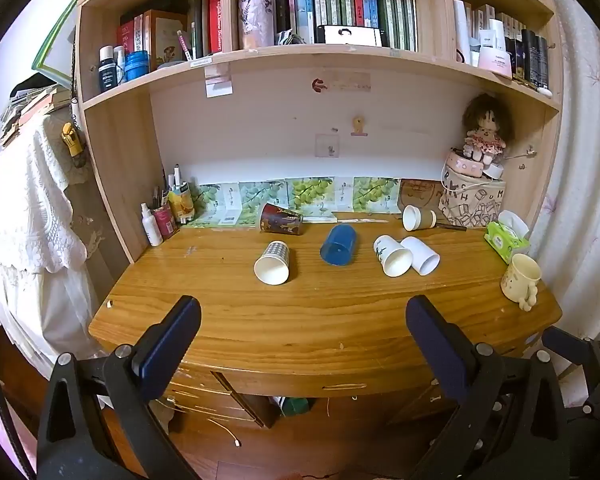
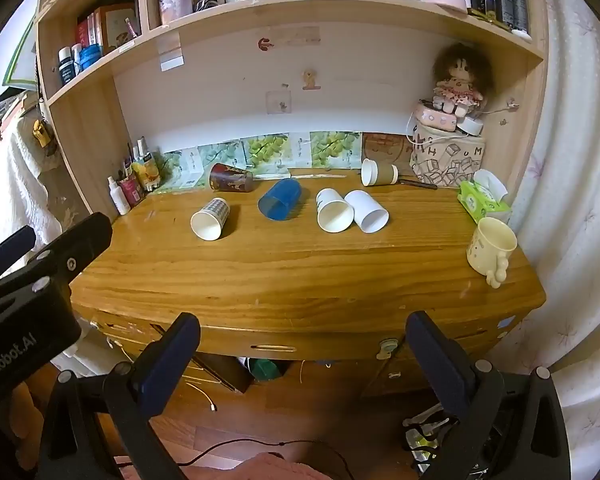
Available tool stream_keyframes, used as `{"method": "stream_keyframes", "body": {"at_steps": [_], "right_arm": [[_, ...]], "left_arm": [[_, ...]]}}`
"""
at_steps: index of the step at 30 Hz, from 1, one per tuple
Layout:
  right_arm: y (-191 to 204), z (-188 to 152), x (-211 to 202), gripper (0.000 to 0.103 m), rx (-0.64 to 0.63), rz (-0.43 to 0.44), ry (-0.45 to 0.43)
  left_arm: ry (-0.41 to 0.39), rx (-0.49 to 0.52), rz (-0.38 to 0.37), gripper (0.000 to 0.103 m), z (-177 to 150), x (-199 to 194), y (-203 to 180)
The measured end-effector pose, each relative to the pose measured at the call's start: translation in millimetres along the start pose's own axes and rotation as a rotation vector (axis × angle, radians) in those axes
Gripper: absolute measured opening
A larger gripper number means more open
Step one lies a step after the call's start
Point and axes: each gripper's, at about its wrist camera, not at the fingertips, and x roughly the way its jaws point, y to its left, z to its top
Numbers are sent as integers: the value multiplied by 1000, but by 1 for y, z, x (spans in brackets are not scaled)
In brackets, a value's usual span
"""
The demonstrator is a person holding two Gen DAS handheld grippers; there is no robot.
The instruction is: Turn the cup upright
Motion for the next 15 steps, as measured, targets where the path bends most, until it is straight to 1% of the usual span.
{"method": "stream_keyframes", "body": {"at_steps": [4, 8, 12, 15], "right_arm": [[0, 1, 0, 103, 4, 3, 3], [0, 1, 0, 103, 4, 10, 5], [6, -3, 2, 103, 1, 5, 9], [13, -6, 1, 103, -3, 0, 16]], "left_arm": [[5, 3, 1, 102, 0, 0, 0], [4, -7, -2, 102, -7, -4, 10], [40, -7, 0, 102, -5, 3, 11], [44, -4, 2, 102, -6, 4, 15]]}}
